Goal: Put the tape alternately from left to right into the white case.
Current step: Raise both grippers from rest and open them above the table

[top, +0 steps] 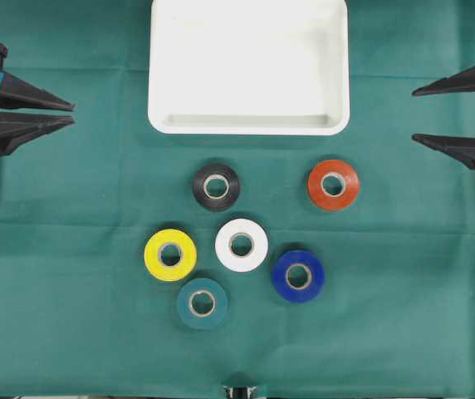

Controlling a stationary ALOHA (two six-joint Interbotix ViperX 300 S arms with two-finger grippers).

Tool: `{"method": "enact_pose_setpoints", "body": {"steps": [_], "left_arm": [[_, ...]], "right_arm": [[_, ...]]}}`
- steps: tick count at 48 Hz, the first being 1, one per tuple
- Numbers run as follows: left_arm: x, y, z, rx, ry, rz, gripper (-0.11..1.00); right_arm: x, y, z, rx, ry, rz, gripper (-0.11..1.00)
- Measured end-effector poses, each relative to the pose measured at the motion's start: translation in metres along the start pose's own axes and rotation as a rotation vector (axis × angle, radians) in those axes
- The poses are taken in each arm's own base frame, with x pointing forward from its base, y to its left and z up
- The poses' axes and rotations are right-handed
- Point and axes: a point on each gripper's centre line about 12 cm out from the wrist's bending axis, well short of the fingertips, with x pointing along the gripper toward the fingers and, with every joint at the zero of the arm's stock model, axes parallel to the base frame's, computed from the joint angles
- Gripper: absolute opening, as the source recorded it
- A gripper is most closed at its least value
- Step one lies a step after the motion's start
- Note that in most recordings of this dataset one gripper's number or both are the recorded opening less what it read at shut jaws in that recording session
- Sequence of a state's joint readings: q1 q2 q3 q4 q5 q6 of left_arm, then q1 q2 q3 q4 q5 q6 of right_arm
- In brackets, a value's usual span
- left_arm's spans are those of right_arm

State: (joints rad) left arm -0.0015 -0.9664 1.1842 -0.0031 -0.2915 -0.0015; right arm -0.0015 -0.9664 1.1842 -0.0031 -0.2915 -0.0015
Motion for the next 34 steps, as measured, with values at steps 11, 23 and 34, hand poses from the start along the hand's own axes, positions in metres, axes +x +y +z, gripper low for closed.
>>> {"method": "enact_pose_setpoints", "body": {"steps": [11,23,34], "left_arm": [[-0.005,0.001,0.007,-0.018,-0.035,0.005,0.02],[-0.011,0.001,0.001,-0.025,-0.031,0.005,0.02],[-0.006,0.001,-0.006,-0.03,0.003,0.007,0.02]], "right_arm": [[-0.004,-0.002,0.003,0.001,-0.018,-0.009,-0.07],[-0.01,-0.002,0.001,-0.001,-0.029,-0.011,-0.09],[-0.007,-0.006,-0.009,0.015,0.009,-0.031,-0.09]]}}
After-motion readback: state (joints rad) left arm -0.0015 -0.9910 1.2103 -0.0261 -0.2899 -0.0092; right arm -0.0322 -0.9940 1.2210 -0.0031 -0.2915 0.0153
